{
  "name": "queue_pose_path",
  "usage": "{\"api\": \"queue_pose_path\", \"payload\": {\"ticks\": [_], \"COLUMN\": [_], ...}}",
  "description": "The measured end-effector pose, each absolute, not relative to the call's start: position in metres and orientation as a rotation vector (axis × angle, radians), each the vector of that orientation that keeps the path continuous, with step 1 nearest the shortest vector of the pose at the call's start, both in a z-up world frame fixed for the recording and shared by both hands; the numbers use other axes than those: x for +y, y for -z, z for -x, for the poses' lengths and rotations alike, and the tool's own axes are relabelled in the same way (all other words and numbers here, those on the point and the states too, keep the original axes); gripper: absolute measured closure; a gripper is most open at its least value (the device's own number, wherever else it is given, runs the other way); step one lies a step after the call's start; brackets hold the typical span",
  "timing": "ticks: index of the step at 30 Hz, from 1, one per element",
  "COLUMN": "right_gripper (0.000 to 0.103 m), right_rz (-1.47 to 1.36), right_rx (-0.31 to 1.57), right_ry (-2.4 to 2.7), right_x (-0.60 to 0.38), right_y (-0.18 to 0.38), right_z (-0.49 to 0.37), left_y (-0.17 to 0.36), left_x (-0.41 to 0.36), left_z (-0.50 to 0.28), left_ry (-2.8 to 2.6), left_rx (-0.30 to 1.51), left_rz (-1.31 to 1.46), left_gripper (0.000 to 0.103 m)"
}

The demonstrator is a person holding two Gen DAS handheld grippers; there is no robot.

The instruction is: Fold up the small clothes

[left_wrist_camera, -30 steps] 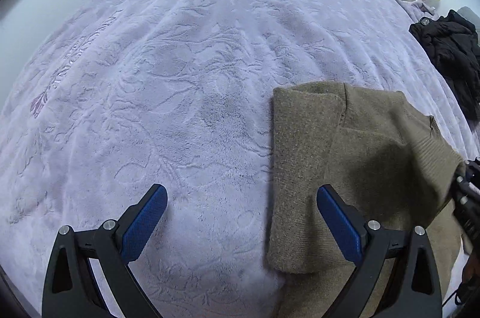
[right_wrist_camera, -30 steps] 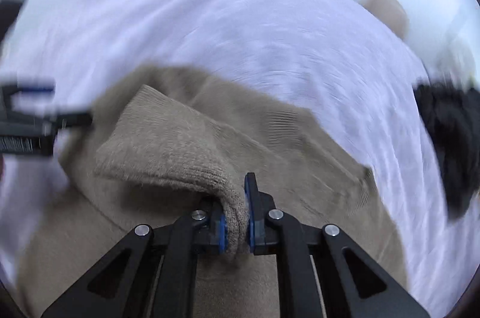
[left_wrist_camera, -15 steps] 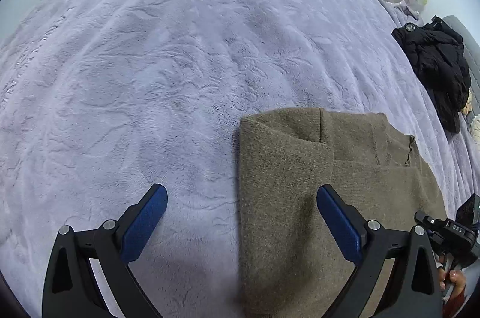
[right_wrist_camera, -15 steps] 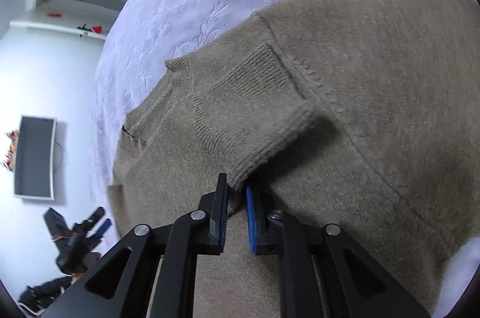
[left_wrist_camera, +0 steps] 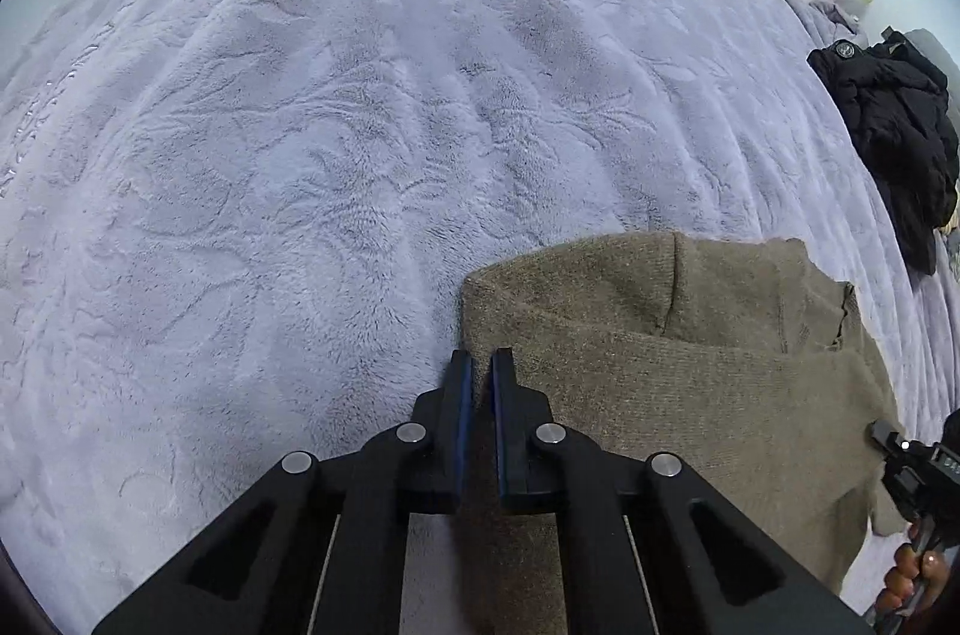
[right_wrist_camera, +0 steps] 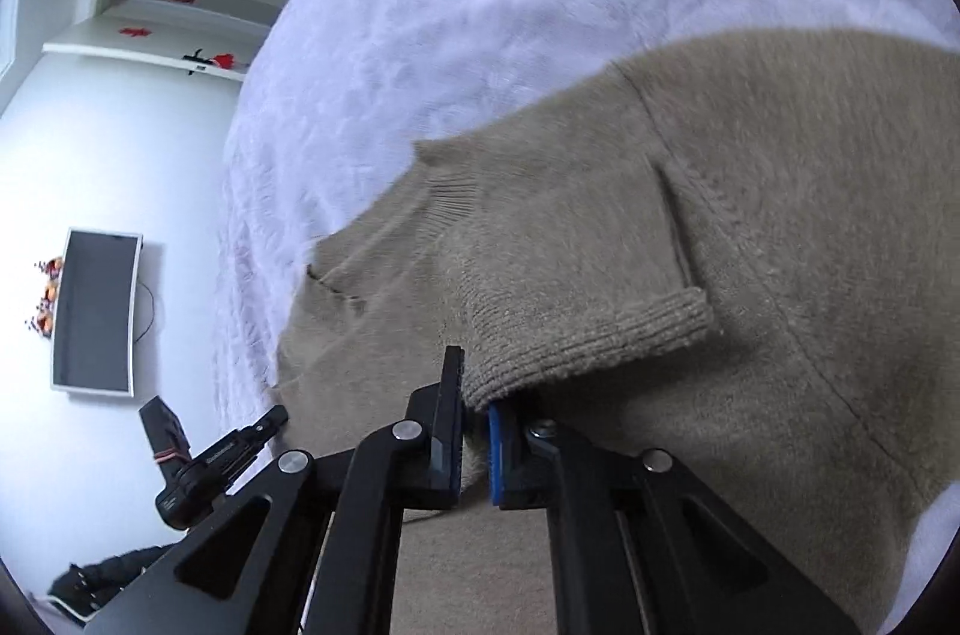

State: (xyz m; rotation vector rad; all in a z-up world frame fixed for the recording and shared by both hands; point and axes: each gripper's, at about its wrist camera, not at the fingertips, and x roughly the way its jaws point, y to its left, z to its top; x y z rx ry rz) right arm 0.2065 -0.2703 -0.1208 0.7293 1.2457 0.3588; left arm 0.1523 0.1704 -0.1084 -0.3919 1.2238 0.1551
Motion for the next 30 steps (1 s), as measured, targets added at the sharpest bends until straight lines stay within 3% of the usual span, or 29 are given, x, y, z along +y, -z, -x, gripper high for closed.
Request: {"api": "queue_pose_path", "payload": {"ticks": [7, 10, 12, 14, 21, 30], "right_gripper": [0.096, 0.081, 0.05, 0.043, 0.043, 0.043], "right_rz": [-0.675, -0.692, -0.671, -0.629, -0.623, -0.661], "right_rx": [1.316, 1.304, 1.307, 1.313, 1.357, 1.358], "right_ry": [-0.285, -0.276, -0.29, -0.299, -0.367, -0.335], "right_x": [-0.281, -0.284, -0.284, -0.28, -0.263, -0.238], "right_y": [0.157, 0.152, 0.143, 0.132, 0.123, 0.139], "right_z": [-0.198, -0.195, -0.193, -0.188, -0.161, -0.169], "left_y": [0.116, 0.105, 0.098, 0.093, 0.078, 0.097], "left_x": [0.162, 0.162, 0.162, 0.159, 0.142, 0.102], "left_z": [-0.149, -0.144, -0.138, -0.132, -0.091, -0.081], "left_ry": [-0.131, -0.12, -0.143, -0.135, -0.059, -0.075], "left_rx": [1.206, 1.192, 1.195, 1.218, 1.212, 1.249], "left_rz": [0.271, 0.251, 0.211, 0.213, 0.321, 0.275], "left_gripper": [0.095, 0.095, 0.095, 0.095, 0.095, 0.095]}}
